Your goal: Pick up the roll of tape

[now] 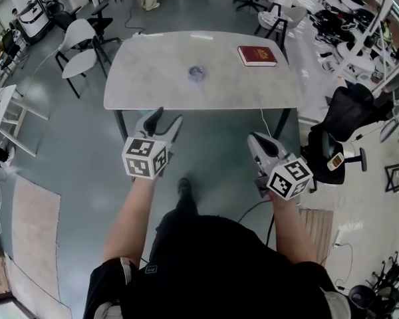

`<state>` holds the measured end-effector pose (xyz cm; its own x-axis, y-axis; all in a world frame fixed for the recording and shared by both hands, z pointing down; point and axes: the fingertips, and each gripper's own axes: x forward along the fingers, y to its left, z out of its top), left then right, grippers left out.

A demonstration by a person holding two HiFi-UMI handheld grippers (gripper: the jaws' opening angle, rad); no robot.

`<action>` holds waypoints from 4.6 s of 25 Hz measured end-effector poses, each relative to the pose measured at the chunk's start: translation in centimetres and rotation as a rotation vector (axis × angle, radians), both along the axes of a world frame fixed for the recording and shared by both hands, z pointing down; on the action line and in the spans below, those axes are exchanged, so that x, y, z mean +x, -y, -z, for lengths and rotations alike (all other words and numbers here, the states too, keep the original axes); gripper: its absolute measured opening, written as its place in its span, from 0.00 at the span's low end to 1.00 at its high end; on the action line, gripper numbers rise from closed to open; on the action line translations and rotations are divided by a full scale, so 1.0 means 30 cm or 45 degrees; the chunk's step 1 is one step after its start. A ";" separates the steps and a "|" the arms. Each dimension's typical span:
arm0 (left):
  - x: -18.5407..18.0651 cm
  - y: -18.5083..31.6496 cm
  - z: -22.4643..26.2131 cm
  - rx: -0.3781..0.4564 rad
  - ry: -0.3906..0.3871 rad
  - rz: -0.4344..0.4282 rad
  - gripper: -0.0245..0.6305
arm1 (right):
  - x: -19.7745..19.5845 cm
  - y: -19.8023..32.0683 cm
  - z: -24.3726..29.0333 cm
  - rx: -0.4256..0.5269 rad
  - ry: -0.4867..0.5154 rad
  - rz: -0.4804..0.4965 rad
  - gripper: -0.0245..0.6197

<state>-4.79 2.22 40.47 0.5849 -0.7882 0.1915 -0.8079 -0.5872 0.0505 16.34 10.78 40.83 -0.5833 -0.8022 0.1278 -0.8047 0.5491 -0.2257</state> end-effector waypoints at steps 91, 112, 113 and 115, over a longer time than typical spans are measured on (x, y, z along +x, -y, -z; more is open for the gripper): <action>0.546 1.567 -1.153 -0.632 1.217 -0.651 0.13 | 0.335 1.667 -0.569 -0.463 0.216 0.141 0.04; 0.357 1.650 -0.686 -0.496 0.695 -0.313 0.13 | 0.146 1.699 -0.418 -0.411 0.170 0.284 0.04; 0.339 1.664 -0.649 -0.468 0.673 -0.289 0.13 | 0.126 1.710 -0.411 -0.406 0.161 0.308 0.04; 0.293 1.679 -0.579 -0.423 0.631 -0.246 0.13 | 0.084 1.722 -0.400 -0.399 0.125 0.347 0.04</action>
<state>3.99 -48.16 57.85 0.4897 -0.5291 0.6930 -0.6628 -0.7423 -0.0983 18.85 -40.88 52.84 -0.7901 -0.5484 0.2740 -0.6060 0.6312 -0.4840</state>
